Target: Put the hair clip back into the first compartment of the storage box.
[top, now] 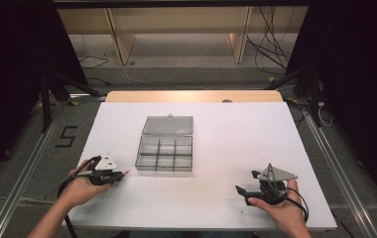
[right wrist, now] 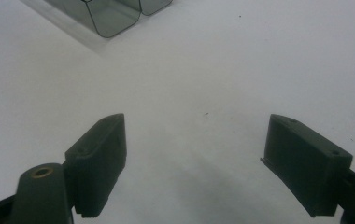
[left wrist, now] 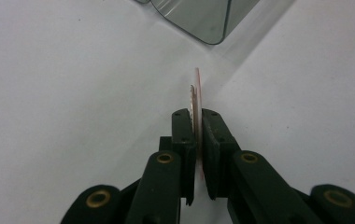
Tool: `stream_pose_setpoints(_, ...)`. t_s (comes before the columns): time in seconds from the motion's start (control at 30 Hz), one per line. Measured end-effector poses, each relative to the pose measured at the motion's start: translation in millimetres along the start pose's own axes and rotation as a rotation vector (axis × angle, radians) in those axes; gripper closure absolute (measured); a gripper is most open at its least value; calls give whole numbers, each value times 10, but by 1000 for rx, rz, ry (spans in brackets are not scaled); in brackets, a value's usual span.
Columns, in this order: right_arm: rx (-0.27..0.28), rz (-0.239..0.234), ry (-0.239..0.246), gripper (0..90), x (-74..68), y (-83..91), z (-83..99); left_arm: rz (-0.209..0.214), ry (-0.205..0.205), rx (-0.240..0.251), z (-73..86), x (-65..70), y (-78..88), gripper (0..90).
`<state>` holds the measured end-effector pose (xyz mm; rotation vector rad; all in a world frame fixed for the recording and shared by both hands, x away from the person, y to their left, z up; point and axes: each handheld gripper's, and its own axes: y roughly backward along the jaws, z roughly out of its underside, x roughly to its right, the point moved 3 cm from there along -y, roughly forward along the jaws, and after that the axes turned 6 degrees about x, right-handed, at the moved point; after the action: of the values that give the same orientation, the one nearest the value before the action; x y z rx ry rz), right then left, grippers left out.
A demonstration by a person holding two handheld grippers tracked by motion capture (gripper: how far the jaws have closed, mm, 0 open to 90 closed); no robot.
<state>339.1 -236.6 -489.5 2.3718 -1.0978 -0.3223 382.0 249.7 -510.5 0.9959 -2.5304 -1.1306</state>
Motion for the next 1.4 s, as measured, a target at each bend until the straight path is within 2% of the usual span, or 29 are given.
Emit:
stream_pose_setpoints(0.3,-1,-1,1,221,-3,1,1,-17,8,49,-104,-18,81,842)
stream_pose_setpoints(0.73,0,2,-1,222,0,3,1,-36,26,85,-222,-45,126,843)
stream_pose_setpoints(1.1,-3,1,-2,222,1,-4,9,-44,35,101,-336,-58,123,843)
stream_pose_setpoints(1.4,-2,-1,-2,224,1,-5,10,-46,23,101,-479,-84,146,843)
